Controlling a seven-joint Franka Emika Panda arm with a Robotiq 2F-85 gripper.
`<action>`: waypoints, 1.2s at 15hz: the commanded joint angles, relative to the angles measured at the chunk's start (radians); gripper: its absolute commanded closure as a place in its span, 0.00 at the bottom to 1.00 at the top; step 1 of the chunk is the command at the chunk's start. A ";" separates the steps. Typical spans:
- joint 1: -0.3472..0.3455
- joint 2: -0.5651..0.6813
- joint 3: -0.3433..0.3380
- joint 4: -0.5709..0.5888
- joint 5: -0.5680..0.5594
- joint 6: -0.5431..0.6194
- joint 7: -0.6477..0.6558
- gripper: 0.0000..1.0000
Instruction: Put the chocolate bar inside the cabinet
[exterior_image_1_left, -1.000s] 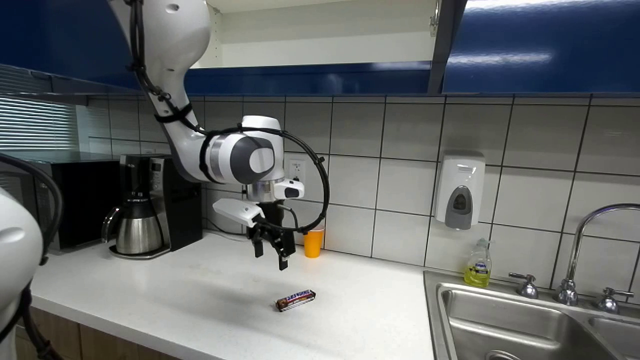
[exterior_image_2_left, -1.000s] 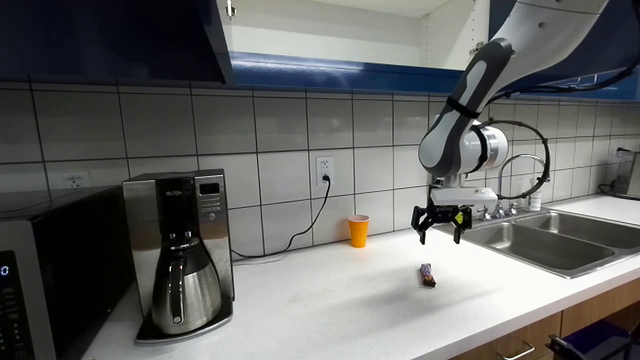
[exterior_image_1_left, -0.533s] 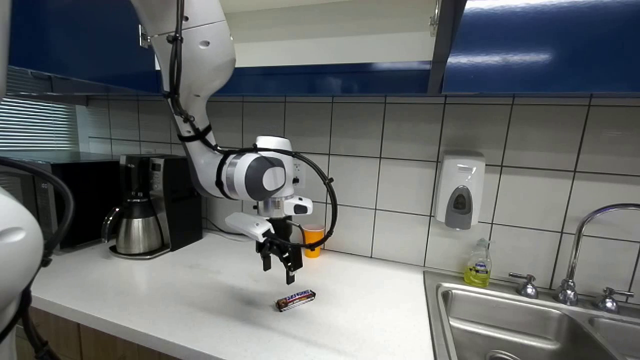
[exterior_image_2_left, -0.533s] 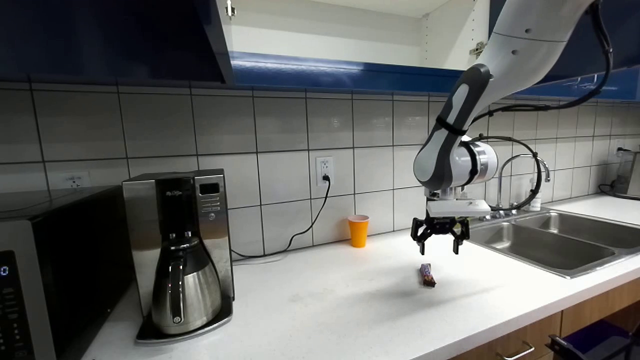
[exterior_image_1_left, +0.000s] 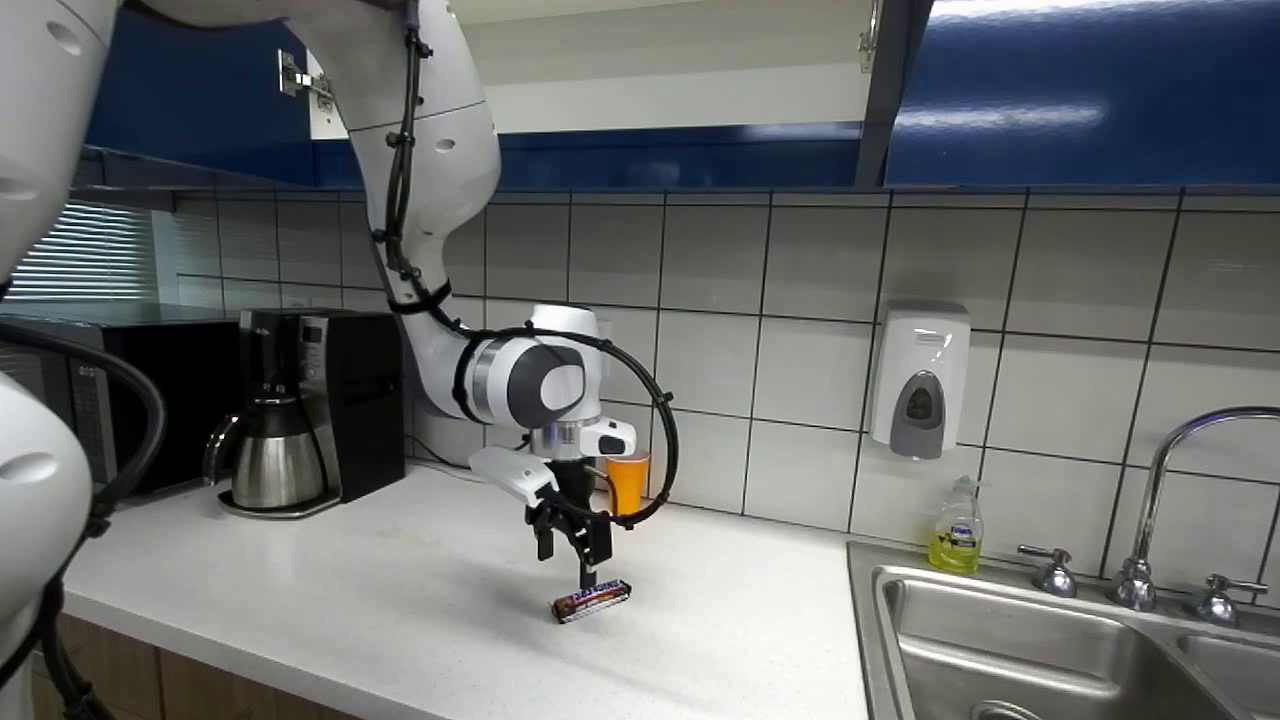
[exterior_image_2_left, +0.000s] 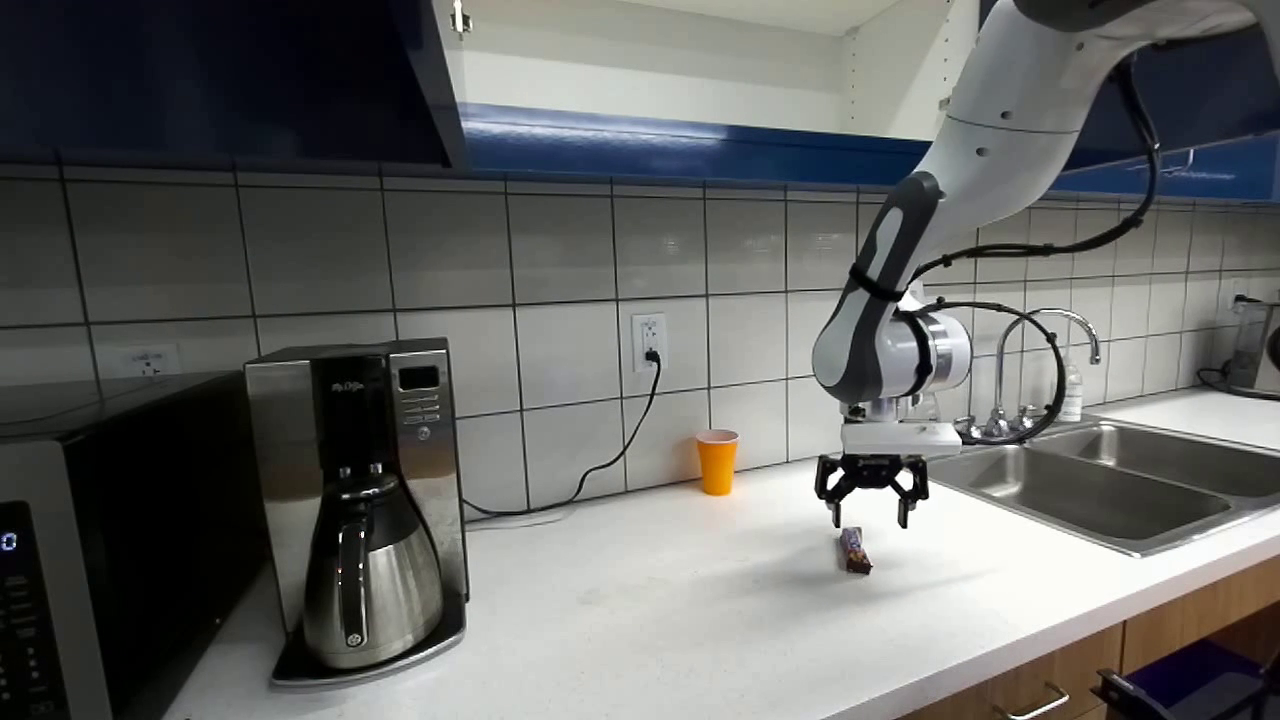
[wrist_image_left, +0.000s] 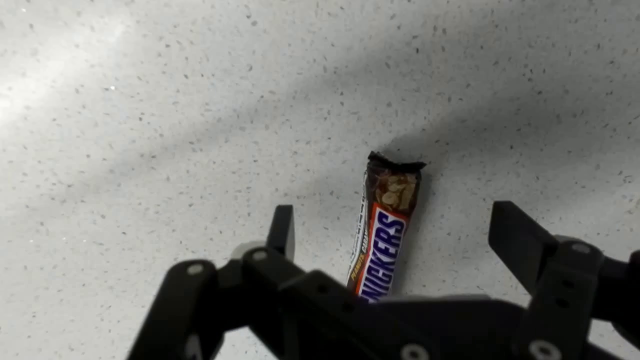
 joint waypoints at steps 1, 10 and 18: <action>0.021 0.073 -0.014 0.066 0.044 0.007 0.029 0.00; 0.041 0.182 -0.042 0.164 0.075 0.000 0.077 0.00; 0.059 0.230 -0.066 0.208 0.070 -0.006 0.108 0.00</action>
